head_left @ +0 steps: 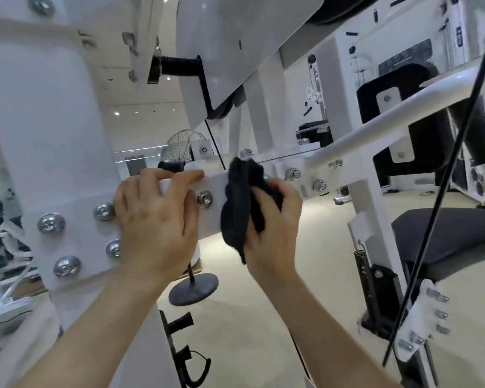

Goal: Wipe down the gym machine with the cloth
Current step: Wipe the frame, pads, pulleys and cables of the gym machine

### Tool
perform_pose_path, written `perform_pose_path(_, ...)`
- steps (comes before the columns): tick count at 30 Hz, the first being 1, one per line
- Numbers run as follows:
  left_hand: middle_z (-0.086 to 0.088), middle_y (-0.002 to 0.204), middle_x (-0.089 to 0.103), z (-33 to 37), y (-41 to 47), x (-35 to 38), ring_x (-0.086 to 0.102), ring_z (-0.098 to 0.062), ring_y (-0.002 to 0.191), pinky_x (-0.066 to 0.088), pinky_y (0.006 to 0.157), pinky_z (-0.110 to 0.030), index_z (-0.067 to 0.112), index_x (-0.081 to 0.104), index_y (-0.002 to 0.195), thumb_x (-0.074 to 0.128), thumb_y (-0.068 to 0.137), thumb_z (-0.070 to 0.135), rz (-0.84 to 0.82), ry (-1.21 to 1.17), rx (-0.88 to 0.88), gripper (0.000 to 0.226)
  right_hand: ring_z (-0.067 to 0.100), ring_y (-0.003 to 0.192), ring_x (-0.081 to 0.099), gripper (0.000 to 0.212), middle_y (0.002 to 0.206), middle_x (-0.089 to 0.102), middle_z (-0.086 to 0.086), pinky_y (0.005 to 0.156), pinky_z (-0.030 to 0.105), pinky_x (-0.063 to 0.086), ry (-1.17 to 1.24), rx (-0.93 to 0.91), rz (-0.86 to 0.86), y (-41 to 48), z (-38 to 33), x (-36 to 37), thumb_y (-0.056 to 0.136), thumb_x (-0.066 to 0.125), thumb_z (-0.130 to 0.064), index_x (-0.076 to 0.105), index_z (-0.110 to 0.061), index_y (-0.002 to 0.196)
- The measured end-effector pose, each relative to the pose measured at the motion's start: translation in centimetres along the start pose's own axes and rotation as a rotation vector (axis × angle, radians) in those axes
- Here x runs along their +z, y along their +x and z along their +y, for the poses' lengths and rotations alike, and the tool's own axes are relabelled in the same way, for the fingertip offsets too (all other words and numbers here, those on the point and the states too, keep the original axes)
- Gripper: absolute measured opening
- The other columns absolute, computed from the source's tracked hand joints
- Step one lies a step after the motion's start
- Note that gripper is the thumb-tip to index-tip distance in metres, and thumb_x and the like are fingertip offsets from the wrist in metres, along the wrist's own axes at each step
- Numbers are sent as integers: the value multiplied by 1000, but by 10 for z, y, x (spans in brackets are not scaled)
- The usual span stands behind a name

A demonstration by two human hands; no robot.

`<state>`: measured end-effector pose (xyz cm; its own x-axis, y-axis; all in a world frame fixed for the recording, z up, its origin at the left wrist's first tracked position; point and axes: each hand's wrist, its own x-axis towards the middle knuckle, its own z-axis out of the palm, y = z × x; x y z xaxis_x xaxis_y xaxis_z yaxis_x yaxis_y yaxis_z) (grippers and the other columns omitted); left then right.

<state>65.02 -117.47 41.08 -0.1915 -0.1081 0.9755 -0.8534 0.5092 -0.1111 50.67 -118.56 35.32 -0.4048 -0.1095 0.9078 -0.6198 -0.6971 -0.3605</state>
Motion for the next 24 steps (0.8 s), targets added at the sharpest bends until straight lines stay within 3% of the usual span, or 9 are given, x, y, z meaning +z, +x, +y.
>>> perform_pose_path(4, -11, 98, 50, 3, 2, 0, 39, -28, 91, 30, 85, -44, 19, 63, 107, 40, 88, 25, 13, -1, -30, 30, 22, 111, 55, 31, 123, 59, 0, 92, 43, 39, -197, -236, -27, 39, -9, 6, 87, 49, -16, 65, -14, 114)
perform_pose_path(6, -9, 96, 51, 5, 4, -2, 44, -30, 90, 32, 84, -43, 20, 65, 108, 39, 90, 26, -3, -3, -14, 33, 17, 108, 57, 35, 114, 65, -5, 94, 46, 36, -253, -173, 53, 38, -3, 3, 81, 47, -18, 66, -18, 110)
perform_pose_path(9, -4, 96, 60, 6, 9, -12, 51, -24, 91, 31, 80, -32, 16, 63, 111, 43, 94, 23, 3, -118, -93, 27, 19, 100, 56, 33, 104, 66, 0, 91, 44, 43, -8, 50, 212, 15, -19, 18, 77, 49, -9, 67, -11, 105)
perform_pose_path(11, 5, 96, 65, 4, 15, -21, 53, -16, 92, 31, 75, -25, 20, 62, 112, 47, 97, 26, -36, -219, -171, 22, 19, 100, 56, 26, 104, 67, 3, 89, 44, 47, 101, 27, 204, -2, -42, 33, 81, 51, -9, 68, -6, 101)
perform_pose_path(14, 8, 100, 69, -14, 18, -49, 60, -18, 94, 44, 74, -32, 28, 64, 111, 39, 97, 34, -212, -145, -5, 30, 16, 101, 56, 26, 105, 66, 3, 87, 48, 47, 177, -46, 115, -17, -59, 37, 83, 51, -8, 69, -7, 101)
perform_pose_path(16, 1, 116, 67, -44, 9, -68, 59, -26, 108, 45, 88, -40, 24, 63, 120, 40, 93, 30, -196, 109, 123, 36, 12, 104, 48, 31, 111, 61, 1, 90, 44, 45, 140, -112, 83, -24, -62, 33, 84, 48, -5, 70, -6, 105)
perform_pose_path(18, -9, 136, 57, -75, -12, -78, 49, -32, 125, 35, 104, -52, 17, 60, 129, 43, 92, 26, -171, 264, 134, 41, 19, 105, 46, 31, 115, 55, 3, 92, 40, 42, 76, -254, 60, -35, -68, 33, 84, 48, -3, 72, -6, 104)
perform_pose_path(21, -18, 137, 52, -96, -41, -69, 41, -36, 133, 29, 113, -46, 2, 61, 126, 50, 95, 4, -50, -21, 55, 33, 29, 102, 49, 29, 118, 54, 8, 86, 40, 38, -42, -488, 14, -55, -80, 52, 87, 49, -2, 70, -10, 105)
perform_pose_path(24, -12, 132, 53, -97, -41, -55, 39, -32, 133, 25, 115, -35, 1, 64, 119, 44, 93, 1, 78, -199, -12, 33, 28, 108, 47, 35, 127, 45, 5, 85, 39, 38, -99, -430, -78, -87, -88, 88, 85, 52, -9, 65, -10, 117)
